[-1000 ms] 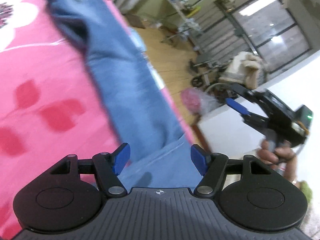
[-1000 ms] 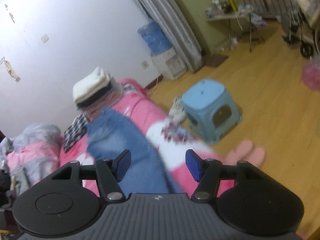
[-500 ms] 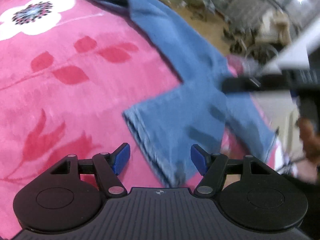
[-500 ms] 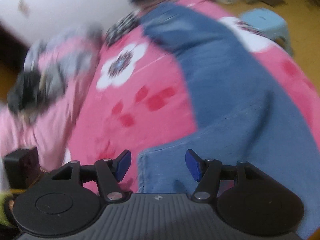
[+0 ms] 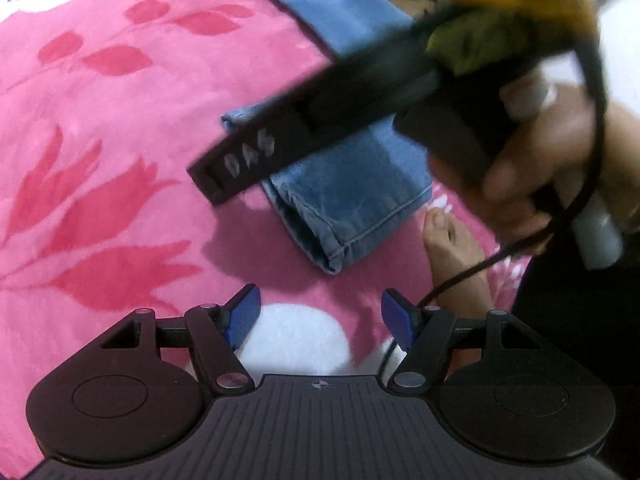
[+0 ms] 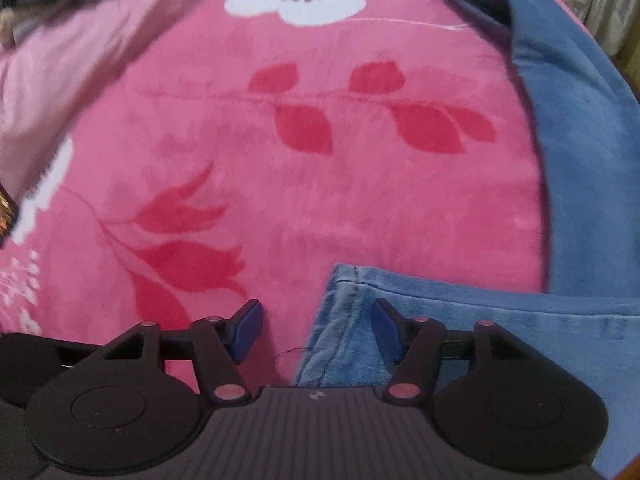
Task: Fold clothes
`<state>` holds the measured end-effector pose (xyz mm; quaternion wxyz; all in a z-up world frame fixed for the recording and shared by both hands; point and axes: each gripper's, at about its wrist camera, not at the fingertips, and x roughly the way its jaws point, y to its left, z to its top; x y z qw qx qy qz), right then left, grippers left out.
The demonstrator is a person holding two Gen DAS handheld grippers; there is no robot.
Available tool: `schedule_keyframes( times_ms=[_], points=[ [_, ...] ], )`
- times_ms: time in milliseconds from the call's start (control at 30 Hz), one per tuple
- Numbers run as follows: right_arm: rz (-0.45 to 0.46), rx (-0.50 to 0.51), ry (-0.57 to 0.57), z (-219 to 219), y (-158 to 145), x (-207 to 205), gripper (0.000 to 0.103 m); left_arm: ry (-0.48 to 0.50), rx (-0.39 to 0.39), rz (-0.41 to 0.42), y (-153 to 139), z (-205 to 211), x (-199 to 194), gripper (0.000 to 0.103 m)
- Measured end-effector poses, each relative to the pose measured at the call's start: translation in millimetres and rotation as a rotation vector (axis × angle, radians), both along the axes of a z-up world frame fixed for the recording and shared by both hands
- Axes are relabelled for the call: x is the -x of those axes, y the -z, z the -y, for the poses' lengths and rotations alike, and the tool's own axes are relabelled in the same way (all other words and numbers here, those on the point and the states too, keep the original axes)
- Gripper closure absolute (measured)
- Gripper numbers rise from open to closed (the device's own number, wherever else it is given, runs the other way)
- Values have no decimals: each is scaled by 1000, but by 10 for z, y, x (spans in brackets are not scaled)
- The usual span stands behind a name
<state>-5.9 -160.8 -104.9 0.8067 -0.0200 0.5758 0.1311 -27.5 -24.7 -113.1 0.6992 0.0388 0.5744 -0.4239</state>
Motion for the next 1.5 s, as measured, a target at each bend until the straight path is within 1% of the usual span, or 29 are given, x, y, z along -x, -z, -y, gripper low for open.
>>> schedule_keyframes(
  times_ms=[100,167,267,333,367,433,467,500,533,567,633,700,767,833,933,1033,1100,1167,1233,1300,1333,1433,1500],
  points=[
    [29,52,-37,-77,30,49,37,-32,19,-28,1,-87,-36,36],
    [43,61,-38,-64,24,84,39,-48,29,-39,-1,-134,-48,36],
    [61,60,-19,-10,11,120,50,-57,39,-39,-24,-172,-39,36],
    [75,67,0,11,2,138,61,-57,47,-30,-53,-187,-27,36],
    [81,69,11,15,1,140,64,-56,53,-23,-73,-191,-20,36],
    [88,62,39,29,-5,135,77,-53,63,-8,-111,-197,-7,36],
    [89,50,57,61,-17,140,81,-52,67,0,-126,-202,-10,36],
    [91,30,79,108,-36,146,89,-53,73,8,-155,-202,-8,36],
    [93,3,106,167,-61,155,94,-54,79,13,-195,-193,-1,36],
    [96,-24,134,225,-86,165,96,-57,86,17,-218,-194,-2,36],
    [111,-89,192,371,-145,186,98,-64,102,25,-230,-212,-27,36],
    [144,-170,271,591,-257,241,98,-75,123,34,-274,-214,-63,36],
    [198,-260,358,862,-411,337,98,-93,157,36,-332,-208,-106,36],
    [261,-322,446,1128,-578,489,98,-112,192,35,-388,-189,-137,36],
    [374,-414,580,1591,-814,850,98,-115,223,40,-463,-67,-92,36],
    [465,-494,705,2043,-965,1257,98,-86,211,52,-473,31,-9,36],
    [509,-524,781,2299,-1001,1569,98,-67,203,60,-480,96,47,36],
    [541,-559,862,2538,-974,1897,98,-48,192,67,-462,164,82,36],
    [558,-570,947,2712,-852,2211,98,-31,170,77,-409,221,82,36],
    [553,-597,1029,2848,-657,2467,98,-27,148,87,-388,283,79,36],
    [537,-613,1071,2901,-534,2571,98,-28,138,91,-383,311,76,36],
    [500,-653,1159,3009,-173,2799,98,-26,115,104,-391,385,96,36],
    [490,-671,1206,3056,15,2913,98,-16,102,114,-395,435,125,36]
  ],
)
